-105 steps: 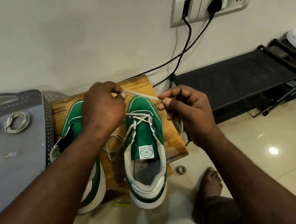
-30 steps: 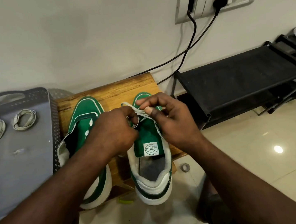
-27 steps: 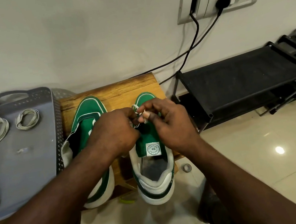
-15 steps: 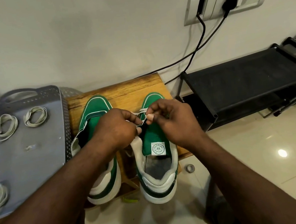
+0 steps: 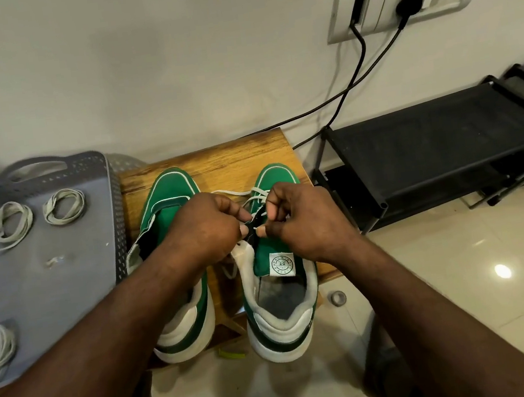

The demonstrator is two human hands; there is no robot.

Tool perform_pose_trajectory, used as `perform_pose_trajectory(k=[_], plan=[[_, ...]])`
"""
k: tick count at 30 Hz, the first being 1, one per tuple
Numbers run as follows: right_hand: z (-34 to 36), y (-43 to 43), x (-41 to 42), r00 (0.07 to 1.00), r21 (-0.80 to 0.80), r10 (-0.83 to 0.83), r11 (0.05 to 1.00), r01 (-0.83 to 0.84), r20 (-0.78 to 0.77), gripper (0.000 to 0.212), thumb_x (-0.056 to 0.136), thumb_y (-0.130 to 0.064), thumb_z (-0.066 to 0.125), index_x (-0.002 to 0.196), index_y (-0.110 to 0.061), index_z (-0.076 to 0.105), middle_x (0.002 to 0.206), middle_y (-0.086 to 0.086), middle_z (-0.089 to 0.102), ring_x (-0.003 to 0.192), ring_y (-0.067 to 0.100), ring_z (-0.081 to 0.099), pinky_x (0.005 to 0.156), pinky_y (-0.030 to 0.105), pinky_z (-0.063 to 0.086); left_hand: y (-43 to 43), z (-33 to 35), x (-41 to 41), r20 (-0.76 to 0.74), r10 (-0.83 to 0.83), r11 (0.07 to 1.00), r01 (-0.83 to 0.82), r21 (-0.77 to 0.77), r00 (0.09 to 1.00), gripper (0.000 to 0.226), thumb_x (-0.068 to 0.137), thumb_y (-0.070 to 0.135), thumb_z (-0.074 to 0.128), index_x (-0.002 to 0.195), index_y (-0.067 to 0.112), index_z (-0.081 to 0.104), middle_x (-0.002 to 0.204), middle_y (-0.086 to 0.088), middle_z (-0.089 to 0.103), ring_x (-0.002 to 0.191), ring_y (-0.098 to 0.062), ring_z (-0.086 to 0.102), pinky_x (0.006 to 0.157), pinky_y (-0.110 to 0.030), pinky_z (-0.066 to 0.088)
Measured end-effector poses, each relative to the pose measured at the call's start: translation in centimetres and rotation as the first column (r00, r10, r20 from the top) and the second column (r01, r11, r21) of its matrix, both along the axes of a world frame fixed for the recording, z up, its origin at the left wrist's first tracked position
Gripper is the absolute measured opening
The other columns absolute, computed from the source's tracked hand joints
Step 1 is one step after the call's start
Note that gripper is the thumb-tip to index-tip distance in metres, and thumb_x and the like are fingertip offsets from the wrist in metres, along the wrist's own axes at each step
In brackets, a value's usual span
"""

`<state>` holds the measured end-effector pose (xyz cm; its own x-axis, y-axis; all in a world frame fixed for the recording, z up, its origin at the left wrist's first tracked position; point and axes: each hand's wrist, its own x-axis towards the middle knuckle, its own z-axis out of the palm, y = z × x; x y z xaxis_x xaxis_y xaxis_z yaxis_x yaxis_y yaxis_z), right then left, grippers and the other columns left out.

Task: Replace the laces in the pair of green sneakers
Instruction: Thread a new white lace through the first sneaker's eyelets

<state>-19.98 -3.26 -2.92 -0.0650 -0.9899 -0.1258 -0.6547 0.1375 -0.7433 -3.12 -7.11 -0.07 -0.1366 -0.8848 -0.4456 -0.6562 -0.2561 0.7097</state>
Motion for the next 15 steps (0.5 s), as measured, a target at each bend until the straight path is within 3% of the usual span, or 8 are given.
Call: perform_pose_trajectory(k=[4, 7, 12, 15], plan=[[-0.4, 0.1, 0.3, 0.998, -0.02, -0.054, 0.998, 0.055, 0.017, 0.028, 0.081, -0.022, 0.088, 0.079, -0.024, 0.061, 0.073, -0.005, 0.067, 0.07, 0.01, 0.065, 0.067, 0.034, 0.06, 0.0, 0.2, 0.0, -0.001, -0.029, 0.999, 0.029, -0.029, 1.0, 0.02, 0.087, 0.005, 0.078, 0.085, 0.025, 0.08, 0.093, -0.002, 0.076, 0.093, -0.027, 0.072, 0.084, -0.047, 0.063], [-0.9, 0.1, 0.3, 0.995, -0.038, -0.09, 0.995, 0.091, 0.047, 0.031, 0.081, -0.023, 0.089, 0.076, -0.024, 0.058, 0.071, -0.005, 0.066, 0.067, 0.011, 0.063, 0.066, 0.036, 0.06, -0.1, 0.4, 0.1, -0.02, -0.045, 0.999, 0.045, -0.018, 0.999, 0.02, 0.086, 0.005, 0.081, 0.086, 0.025, 0.08, 0.092, -0.005, 0.077, 0.091, -0.029, 0.074, 0.08, -0.054, 0.065], [-1.0, 0.2, 0.4, 0.989, -0.039, -0.144, 0.989, 0.145, 0.016, 0.036, 0.081, -0.026, 0.088, 0.071, -0.025, 0.054, 0.07, -0.005, 0.064, 0.069, 0.014, 0.062, 0.069, 0.045, 0.061, -0.1, 0.6, 0.0, -0.003, -0.104, 0.993, 0.104, -0.05, 0.995, 0.017, 0.084, 0.009, 0.084, 0.088, 0.025, 0.08, 0.085, -0.002, 0.078, 0.085, -0.025, 0.075, 0.079, -0.051, 0.065], [-1.3, 0.4, 0.2, 0.979, -0.037, -0.141, 0.988, 0.148, 0.147, 0.035, 0.08, -0.021, 0.09, 0.07, -0.021, 0.056, 0.07, 0.0, 0.067, 0.071, 0.022, 0.068, 0.07, 0.05, 0.062, -0.3, 0.7, 0.1, 0.023, -0.135, 0.988, 0.136, -0.067, 0.991, 0.017, 0.082, 0.012, 0.086, 0.089, 0.027, 0.08, 0.086, 0.002, 0.078, 0.086, -0.023, 0.075, 0.081, -0.051, 0.064]])
